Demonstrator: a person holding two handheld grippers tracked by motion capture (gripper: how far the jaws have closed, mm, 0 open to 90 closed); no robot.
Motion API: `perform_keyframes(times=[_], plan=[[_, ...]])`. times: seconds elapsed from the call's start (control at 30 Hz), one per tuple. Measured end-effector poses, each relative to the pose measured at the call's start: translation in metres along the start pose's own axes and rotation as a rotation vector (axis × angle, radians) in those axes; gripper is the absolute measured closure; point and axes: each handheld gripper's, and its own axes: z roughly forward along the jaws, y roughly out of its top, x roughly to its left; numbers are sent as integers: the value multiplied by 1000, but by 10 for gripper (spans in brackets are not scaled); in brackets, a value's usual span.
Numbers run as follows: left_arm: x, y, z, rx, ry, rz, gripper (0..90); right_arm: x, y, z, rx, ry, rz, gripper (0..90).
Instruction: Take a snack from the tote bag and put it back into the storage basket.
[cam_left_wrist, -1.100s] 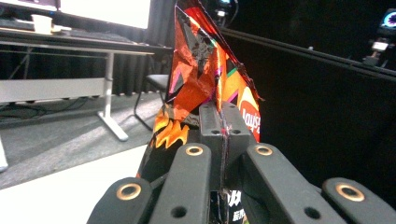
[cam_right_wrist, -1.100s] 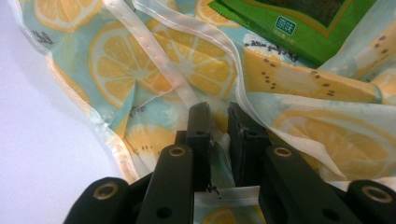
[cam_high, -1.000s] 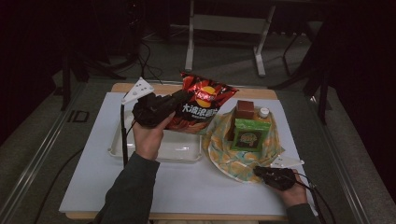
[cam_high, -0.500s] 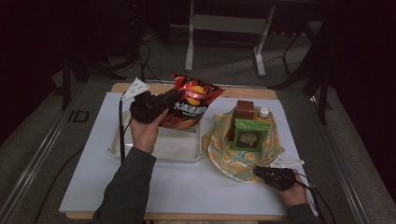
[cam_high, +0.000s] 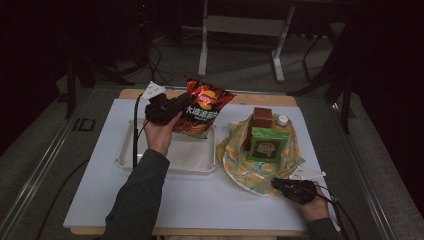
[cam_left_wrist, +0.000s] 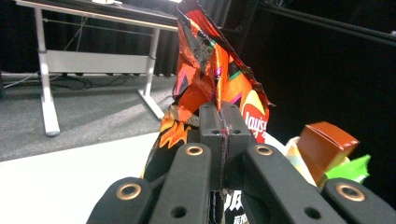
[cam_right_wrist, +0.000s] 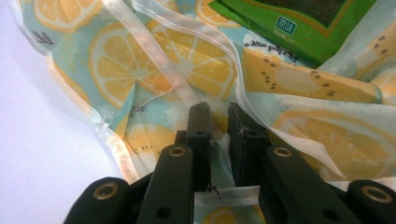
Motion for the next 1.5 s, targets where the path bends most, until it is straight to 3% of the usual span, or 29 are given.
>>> perform_keyframes(times=[0.13,0.23,0.33,0.47,0.57,0.83,0.97,1.1,1.27,1.37,1.5], plan=[[5,-7,13,-4,20,21,896,0,0,0,-1,-1,0,794],[13,-20,23,6,30,-3,894,0,0,0,0,-1,-1,793],[24,-33,27,-16,52,-66,893,0,0,0,-1,-2,0,794],[34,-41,26,-1,104,-82,889,0,0,0,0,1,-1,794],[40,-43,26,45,145,-71,865,0,0,0,0,-1,0,794],[49,-52,30,137,211,-46,686,0,0,0,-1,-1,1,794],[51,-52,28,145,211,-43,603,0,0,0,-2,0,1,794],[52,-51,28,161,231,-37,463,0,0,0,-2,-1,1,794],[54,-53,29,170,245,-31,389,0,0,0,-2,0,2,794],[55,-51,26,158,253,-44,373,0,0,0,-3,1,3,794],[55,-48,20,141,243,-31,369,0,0,0,-3,1,3,794]])
